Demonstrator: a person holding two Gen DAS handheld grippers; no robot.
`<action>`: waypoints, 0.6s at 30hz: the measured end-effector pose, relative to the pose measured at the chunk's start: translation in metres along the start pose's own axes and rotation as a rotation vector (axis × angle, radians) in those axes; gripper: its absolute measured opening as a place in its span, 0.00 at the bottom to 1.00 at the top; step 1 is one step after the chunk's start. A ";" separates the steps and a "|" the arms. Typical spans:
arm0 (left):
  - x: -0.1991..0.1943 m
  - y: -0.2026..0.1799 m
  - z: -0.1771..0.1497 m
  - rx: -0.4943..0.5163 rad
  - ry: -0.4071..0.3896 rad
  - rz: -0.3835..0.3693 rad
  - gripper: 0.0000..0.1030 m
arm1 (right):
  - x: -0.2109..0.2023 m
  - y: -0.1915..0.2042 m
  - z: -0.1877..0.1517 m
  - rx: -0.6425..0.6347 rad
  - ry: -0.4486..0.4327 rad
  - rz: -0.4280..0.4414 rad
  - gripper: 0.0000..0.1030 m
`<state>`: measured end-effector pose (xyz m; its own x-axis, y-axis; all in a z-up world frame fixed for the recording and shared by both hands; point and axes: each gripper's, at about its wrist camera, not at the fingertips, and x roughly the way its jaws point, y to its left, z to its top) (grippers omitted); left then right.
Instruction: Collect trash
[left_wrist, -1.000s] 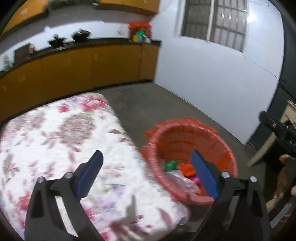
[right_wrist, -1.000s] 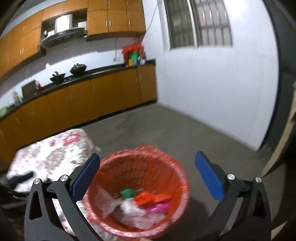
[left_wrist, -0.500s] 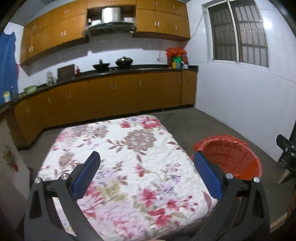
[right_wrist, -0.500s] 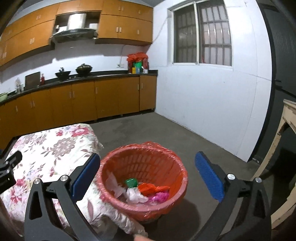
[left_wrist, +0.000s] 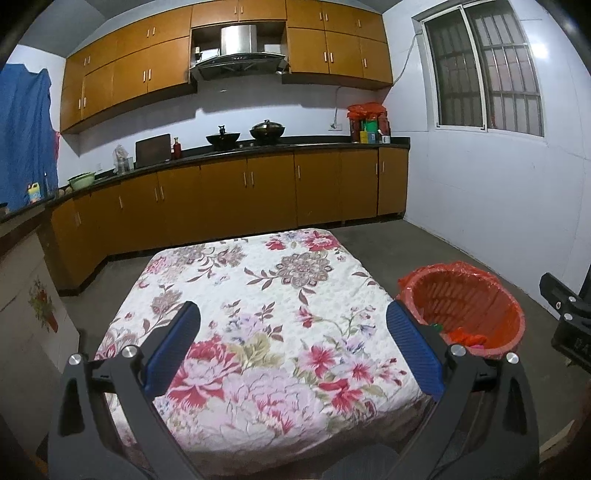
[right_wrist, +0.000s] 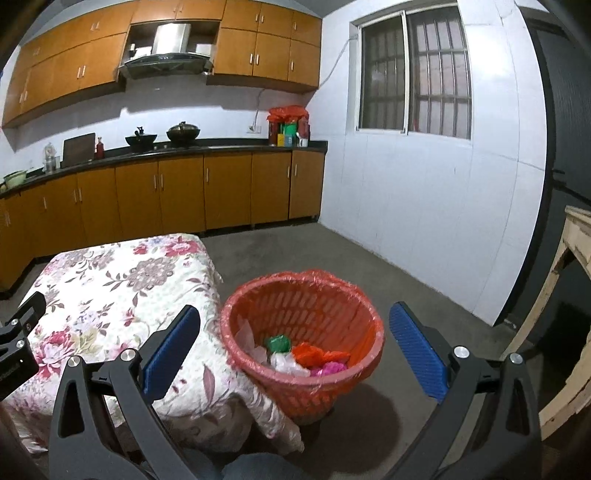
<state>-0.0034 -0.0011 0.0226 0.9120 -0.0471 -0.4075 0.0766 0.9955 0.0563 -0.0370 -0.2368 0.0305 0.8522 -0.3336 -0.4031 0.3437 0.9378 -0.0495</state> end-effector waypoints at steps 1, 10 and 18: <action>-0.002 0.002 -0.002 -0.005 0.003 0.000 0.96 | -0.001 0.000 -0.001 0.003 0.006 0.001 0.98; -0.013 0.009 -0.011 -0.035 0.025 0.007 0.96 | -0.003 0.003 -0.014 0.005 0.050 -0.003 0.98; -0.018 0.010 -0.016 -0.044 0.038 0.005 0.96 | -0.004 0.000 -0.019 0.016 0.078 -0.008 0.98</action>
<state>-0.0256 0.0111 0.0163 0.8962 -0.0394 -0.4419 0.0532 0.9984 0.0189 -0.0476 -0.2334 0.0148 0.8164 -0.3315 -0.4728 0.3566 0.9334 -0.0388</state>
